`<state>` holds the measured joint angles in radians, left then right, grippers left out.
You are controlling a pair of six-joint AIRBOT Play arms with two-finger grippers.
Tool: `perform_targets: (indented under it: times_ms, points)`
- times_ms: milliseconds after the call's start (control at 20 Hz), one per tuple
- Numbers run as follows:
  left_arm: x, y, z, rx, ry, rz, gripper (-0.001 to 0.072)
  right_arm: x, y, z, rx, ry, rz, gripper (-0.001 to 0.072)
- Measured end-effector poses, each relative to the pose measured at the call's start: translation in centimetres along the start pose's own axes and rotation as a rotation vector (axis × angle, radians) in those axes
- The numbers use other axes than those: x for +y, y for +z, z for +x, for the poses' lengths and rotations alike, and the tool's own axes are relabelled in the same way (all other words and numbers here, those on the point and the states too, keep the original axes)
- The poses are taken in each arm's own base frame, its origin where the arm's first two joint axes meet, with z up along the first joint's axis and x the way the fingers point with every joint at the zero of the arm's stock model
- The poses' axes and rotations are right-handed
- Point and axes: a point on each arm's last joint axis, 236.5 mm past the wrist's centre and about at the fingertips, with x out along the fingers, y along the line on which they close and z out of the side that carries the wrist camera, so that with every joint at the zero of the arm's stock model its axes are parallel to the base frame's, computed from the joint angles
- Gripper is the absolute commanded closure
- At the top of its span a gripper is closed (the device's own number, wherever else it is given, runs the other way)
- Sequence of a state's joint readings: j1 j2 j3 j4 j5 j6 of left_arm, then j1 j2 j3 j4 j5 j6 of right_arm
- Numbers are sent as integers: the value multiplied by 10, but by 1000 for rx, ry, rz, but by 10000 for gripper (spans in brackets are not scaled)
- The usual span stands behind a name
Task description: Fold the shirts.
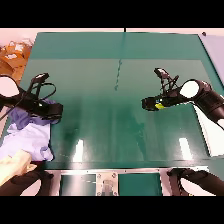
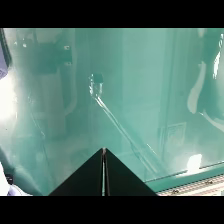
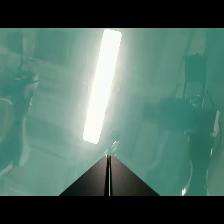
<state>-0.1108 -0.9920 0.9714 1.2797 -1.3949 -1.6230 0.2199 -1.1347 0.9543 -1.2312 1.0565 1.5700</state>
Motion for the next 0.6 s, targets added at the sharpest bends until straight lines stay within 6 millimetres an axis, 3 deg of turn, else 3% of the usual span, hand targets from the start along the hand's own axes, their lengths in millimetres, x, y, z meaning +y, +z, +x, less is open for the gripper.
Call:
perform_targets:
  times_ms: [150,200,250,300,600]
  points:
    - [3,0,0,0,11,2,684,0,0,0,-1,0,-1,697]
    - [5,0,0,0,23,4,558,0,0,0,-1,0,-1,697]
    - [10,0,0,-1,44,8,154,0,0,0,-1,0,-1,697]
    - [18,1,-1,-3,75,14,18,0,0,0,-1,0,-1,697]
    - [113,31,-20,-121,416,-22,21,0,0,0,-1,0,0,697]
